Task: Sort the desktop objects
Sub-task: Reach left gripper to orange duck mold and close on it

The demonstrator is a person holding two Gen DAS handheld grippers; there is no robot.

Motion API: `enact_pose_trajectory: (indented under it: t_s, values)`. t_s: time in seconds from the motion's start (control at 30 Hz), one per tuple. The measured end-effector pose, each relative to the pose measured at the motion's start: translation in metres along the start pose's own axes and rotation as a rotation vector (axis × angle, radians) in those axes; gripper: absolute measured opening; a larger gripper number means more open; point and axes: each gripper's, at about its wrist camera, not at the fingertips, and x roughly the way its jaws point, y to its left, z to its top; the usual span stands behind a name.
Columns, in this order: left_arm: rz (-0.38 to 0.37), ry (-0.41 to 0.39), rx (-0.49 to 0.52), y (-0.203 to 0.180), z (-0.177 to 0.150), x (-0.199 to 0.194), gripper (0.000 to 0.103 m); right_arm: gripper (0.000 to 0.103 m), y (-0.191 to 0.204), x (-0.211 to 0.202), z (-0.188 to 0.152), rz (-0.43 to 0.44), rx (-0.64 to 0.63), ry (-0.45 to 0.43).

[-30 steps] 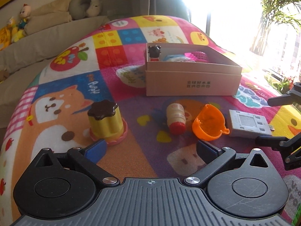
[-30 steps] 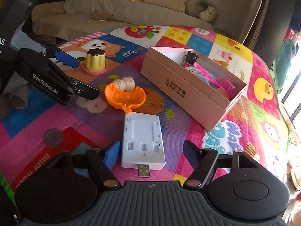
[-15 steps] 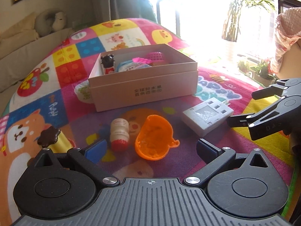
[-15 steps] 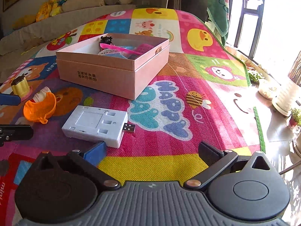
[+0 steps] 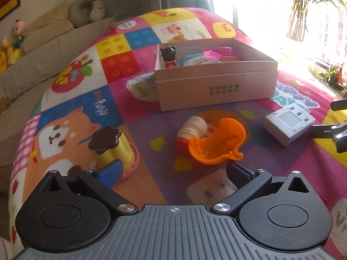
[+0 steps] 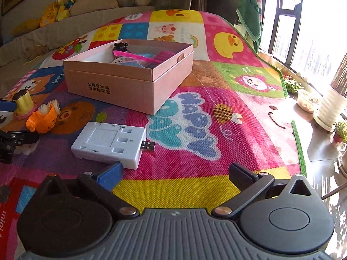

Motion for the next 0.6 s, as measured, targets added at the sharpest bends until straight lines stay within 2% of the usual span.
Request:
enact_pose_trajectory:
  t_s: [0.13,0.23,0.43,0.6]
  values:
    - [-0.146,0.028,-0.11,0.0,0.002,-0.001,0.103,0.103,0.0,0.0,0.0,-0.001,0.003,0.001]
    - [-0.172,0.028,-0.114,-0.013,0.006,0.001,0.103,0.103,0.0,0.0,0.0,-0.001,0.004,0.001]
    - [-0.082,0.02,-0.073,-0.037,0.013,0.012,0.103,0.103,-0.001,0.0,0.0,-0.007,0.009,-0.002]
    - [0.042,0.007,0.009,-0.033,0.008,0.014,0.103,0.103,-0.002,0.0,-0.001,-0.008,0.018,-0.002]
